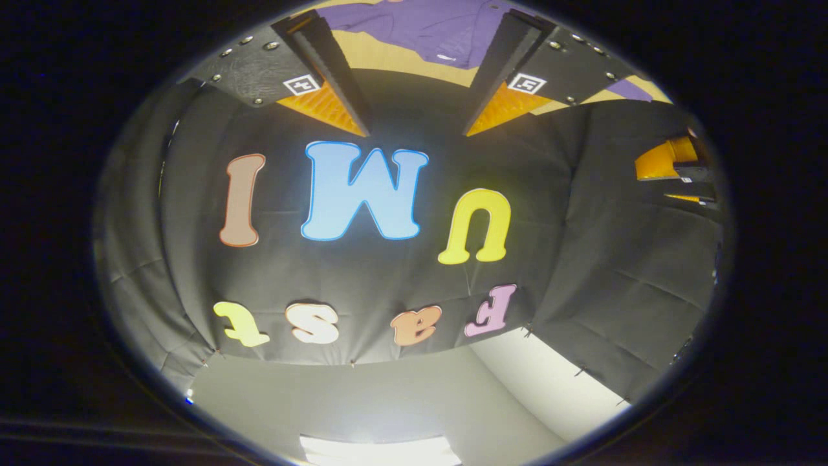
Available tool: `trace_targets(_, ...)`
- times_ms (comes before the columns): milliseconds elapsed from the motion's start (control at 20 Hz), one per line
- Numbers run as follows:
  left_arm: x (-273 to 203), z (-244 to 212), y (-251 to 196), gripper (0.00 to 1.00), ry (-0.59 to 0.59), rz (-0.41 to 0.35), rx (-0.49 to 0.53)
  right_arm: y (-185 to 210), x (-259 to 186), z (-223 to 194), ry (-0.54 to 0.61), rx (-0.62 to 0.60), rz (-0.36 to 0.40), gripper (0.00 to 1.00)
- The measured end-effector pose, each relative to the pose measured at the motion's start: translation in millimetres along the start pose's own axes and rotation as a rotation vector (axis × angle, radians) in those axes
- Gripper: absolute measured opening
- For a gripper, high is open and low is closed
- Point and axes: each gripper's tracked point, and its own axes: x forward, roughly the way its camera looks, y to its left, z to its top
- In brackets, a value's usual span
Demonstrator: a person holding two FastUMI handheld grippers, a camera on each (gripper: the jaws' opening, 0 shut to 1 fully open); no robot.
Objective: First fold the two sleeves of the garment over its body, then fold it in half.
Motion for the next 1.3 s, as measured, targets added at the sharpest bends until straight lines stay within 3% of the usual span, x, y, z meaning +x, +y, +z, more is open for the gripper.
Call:
trace_targets(200,12,-4,-9,0.93,0.005,-0.041,-0.006,2,1,-6,0.010,0.018,-0.007,0.90)
trace_targets(600,32,-16,-30,0.92,0.023,-0.133,-0.006,-24,2,-26,0.046,0.027,-0.093,0.90)
trace_targets(850,40,-23,-47,0.94,0.038,-0.181,-0.006,-68,-5,-64,0.134,0.040,-0.186,0.90)
trace_targets(1300,58,-28,-66,0.94,0.046,-0.202,0.019,-184,-19,-147,0.301,0.018,-0.388,0.90)
